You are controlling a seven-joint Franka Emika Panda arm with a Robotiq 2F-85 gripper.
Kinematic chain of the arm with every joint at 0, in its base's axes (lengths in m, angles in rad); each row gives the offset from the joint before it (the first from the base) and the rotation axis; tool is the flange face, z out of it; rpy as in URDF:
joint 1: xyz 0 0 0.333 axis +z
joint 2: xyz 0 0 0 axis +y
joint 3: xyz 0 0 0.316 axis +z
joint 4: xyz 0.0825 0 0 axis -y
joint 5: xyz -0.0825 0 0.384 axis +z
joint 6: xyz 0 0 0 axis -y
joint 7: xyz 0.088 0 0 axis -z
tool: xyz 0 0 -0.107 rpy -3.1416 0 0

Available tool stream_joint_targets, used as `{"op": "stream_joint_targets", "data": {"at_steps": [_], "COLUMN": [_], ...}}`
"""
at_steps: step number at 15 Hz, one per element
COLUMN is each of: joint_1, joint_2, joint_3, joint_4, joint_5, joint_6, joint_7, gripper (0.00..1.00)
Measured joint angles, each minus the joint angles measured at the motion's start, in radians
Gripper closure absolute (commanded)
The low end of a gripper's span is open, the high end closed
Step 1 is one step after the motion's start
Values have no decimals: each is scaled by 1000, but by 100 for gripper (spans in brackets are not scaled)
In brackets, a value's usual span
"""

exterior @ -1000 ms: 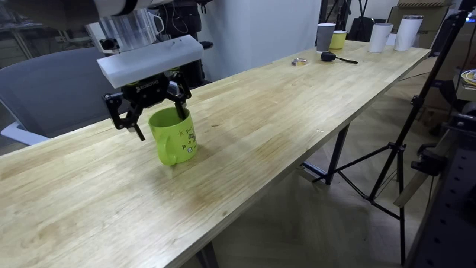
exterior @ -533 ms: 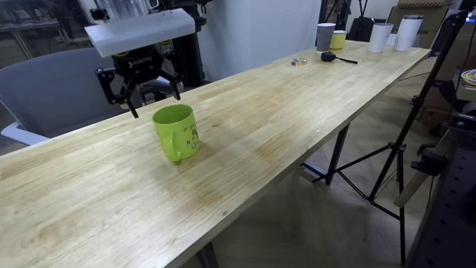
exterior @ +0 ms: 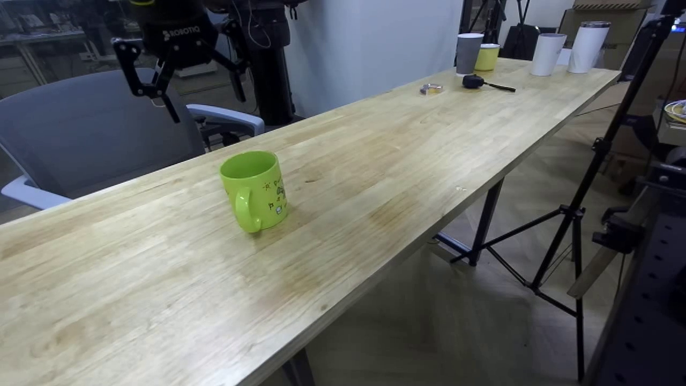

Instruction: Move the yellow mug from right to left

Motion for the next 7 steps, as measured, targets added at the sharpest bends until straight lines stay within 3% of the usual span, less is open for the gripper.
{"op": "stream_joint_targets", "data": {"at_steps": [7], "joint_1": [-13], "joint_2": [3], "joint_3": [14], "joint_4": [-1], "joint_5": [-1], "joint_6": [-1], "joint_7": [-2], "gripper": [0]}}
